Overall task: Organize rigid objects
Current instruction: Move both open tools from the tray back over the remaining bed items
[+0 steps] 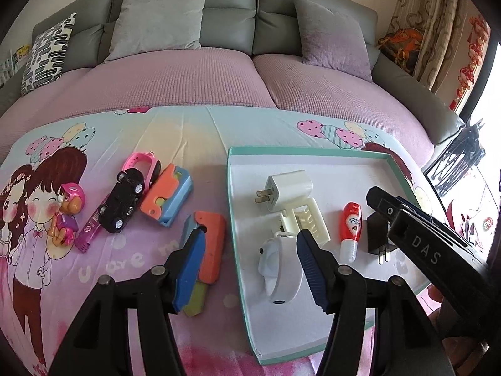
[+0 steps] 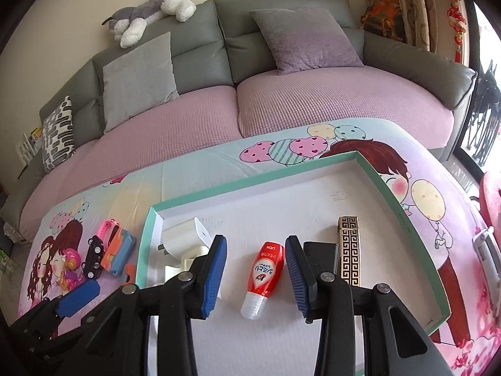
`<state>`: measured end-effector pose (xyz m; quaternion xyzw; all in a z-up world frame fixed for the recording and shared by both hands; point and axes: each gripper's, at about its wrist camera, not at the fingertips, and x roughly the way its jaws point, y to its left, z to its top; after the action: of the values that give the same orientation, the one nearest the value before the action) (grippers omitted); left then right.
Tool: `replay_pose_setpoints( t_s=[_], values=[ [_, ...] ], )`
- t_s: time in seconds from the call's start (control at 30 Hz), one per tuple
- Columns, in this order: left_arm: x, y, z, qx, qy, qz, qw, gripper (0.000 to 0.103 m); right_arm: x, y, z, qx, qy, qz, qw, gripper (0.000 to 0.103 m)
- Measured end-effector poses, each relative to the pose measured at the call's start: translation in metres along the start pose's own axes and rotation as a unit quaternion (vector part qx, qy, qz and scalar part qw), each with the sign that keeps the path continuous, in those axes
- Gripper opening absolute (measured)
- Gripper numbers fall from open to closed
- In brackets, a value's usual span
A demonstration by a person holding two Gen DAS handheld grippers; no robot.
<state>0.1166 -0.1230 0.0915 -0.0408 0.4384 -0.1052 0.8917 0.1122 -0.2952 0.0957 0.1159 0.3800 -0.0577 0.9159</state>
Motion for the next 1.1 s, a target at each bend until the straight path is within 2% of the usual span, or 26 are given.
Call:
replay_pose_setpoints(
  t_s=[0.23,0.3,0.33,0.37,0.43,0.57,0.67,0.9,0.97,1.03,1.1],
  values=[
    [-0.004,0.029,0.002,-0.044,-0.012,0.042,0.9981,0.062,0.006,0.002,-0.002,-0.007,0.01,-0.003,1.0,0.043],
    [-0.005,0.037,0.003,-0.056,-0.017,0.052,0.9969,0.062,0.009,0.005,-0.002,-0.013,0.013,-0.009,1.0,0.05],
    [-0.006,0.039,0.003,-0.061,-0.019,0.054,0.9965,0.063,0.01,0.005,-0.003,-0.015,0.014,-0.011,1.0,0.059],
    [-0.006,0.043,0.003,-0.066,-0.022,0.059,0.9958,0.065,0.01,0.005,-0.003,-0.016,0.013,-0.012,1.0,0.063],
    [-0.007,0.05,0.004,-0.077,-0.026,0.072,0.9941,0.091,0.01,0.004,-0.002,-0.012,0.01,-0.008,1.0,0.067],
    [-0.009,0.063,0.003,-0.1,-0.033,0.09,0.9904,0.093,0.011,0.002,-0.002,-0.005,0.008,-0.006,1.0,0.09],
    [-0.009,0.073,0.001,-0.12,-0.03,0.095,0.9877,0.093,0.011,0.002,-0.002,-0.003,0.007,-0.006,1.0,0.103],
    [-0.009,0.084,-0.002,-0.138,-0.038,0.112,0.9833,0.093,0.01,-0.004,-0.002,0.016,0.0,-0.009,1.0,0.103],
    [-0.012,0.087,-0.002,-0.141,-0.046,0.116,0.9822,0.094,0.01,-0.008,-0.001,0.03,-0.001,-0.009,1.0,0.103],
    [-0.015,0.091,-0.002,-0.144,-0.055,0.12,0.9807,0.1,0.009,-0.012,-0.001,0.043,-0.001,-0.008,0.999,0.103],
    [-0.017,0.095,-0.002,-0.148,-0.06,0.123,0.9795,0.1,0.008,-0.015,0.0,0.053,-0.003,-0.005,0.999,0.103]
  ],
)
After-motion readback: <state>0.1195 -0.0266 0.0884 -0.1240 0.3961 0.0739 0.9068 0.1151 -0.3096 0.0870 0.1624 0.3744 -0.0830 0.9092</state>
